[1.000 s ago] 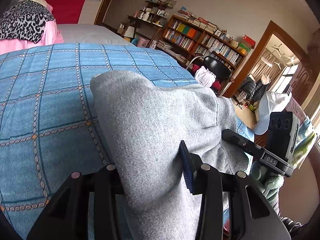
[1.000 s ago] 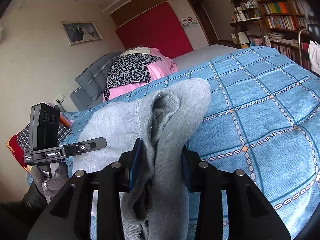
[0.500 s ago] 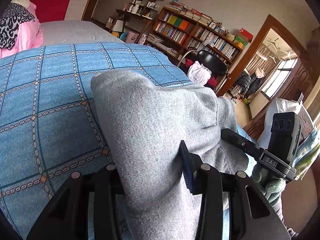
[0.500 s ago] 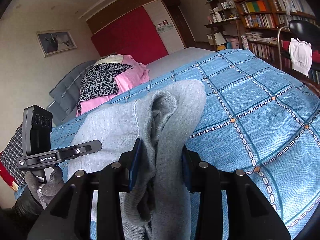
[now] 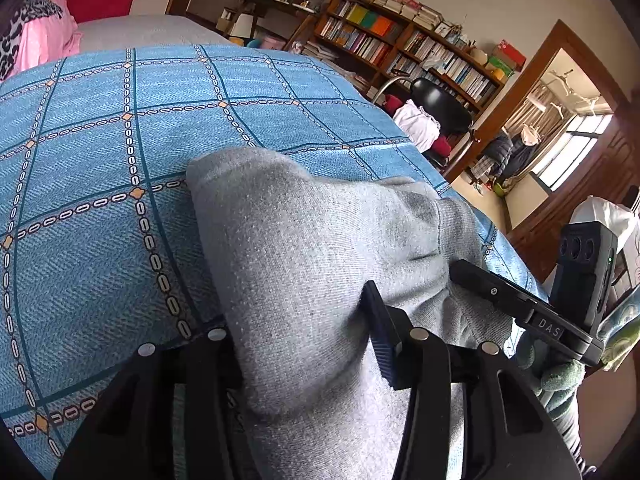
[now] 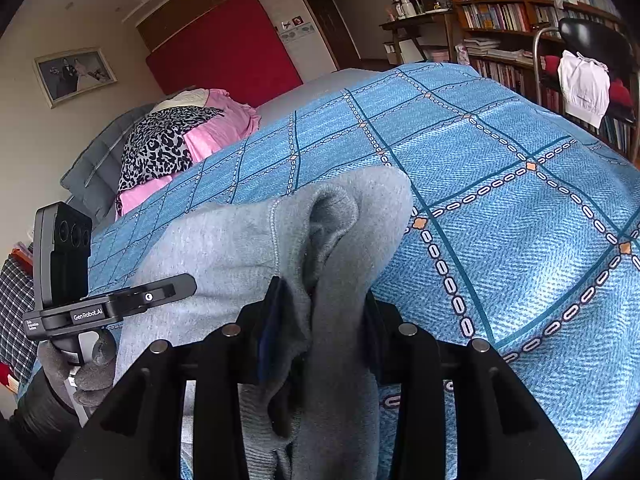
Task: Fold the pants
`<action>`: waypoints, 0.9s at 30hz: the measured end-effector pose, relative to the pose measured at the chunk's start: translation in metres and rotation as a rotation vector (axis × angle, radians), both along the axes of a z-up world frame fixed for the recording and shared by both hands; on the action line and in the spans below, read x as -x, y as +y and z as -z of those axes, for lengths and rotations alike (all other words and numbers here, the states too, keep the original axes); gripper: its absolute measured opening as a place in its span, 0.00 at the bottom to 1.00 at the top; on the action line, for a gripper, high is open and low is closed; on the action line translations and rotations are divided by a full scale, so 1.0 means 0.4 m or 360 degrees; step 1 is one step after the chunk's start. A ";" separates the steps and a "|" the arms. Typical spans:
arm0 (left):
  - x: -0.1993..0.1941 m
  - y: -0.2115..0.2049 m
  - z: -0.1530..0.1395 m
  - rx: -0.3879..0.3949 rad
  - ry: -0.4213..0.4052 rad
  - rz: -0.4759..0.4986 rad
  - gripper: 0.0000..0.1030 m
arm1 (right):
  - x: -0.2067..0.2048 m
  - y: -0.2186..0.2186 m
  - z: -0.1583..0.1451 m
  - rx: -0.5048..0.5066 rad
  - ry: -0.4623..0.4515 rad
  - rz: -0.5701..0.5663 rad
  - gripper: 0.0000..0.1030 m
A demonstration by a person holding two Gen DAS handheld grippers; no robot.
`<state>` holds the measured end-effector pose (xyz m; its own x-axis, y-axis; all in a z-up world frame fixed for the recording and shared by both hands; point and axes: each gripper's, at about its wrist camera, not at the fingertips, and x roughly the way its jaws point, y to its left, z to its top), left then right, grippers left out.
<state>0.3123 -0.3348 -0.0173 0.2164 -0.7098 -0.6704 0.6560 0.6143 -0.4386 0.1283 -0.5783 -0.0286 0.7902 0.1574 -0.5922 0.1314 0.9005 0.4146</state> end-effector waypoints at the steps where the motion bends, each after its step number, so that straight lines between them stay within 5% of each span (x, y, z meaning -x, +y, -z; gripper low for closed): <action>1: 0.001 0.006 0.003 -0.0002 0.0008 -0.0007 0.51 | 0.002 0.002 0.000 -0.0001 0.0003 0.0000 0.37; 7: 0.039 0.041 -0.017 -0.0053 -0.0078 -0.0053 0.61 | 0.028 0.021 -0.019 0.0055 0.0017 0.0076 0.46; 12: 0.123 0.088 -0.049 -0.0146 -0.0256 -0.0076 0.61 | 0.098 0.096 -0.075 0.0363 -0.0082 0.0180 0.48; 16: 0.184 0.112 -0.038 -0.0173 -0.0265 -0.0054 0.61 | 0.131 0.166 -0.094 0.0463 -0.0133 0.0119 0.48; 23: 0.240 0.105 0.011 -0.0310 -0.0361 -0.0032 0.61 | 0.122 0.215 -0.016 0.0623 0.0079 0.0102 0.48; 27: 0.233 0.091 0.039 -0.0371 -0.0341 -0.0035 0.65 | 0.111 0.175 0.046 0.0489 0.0180 0.0112 0.49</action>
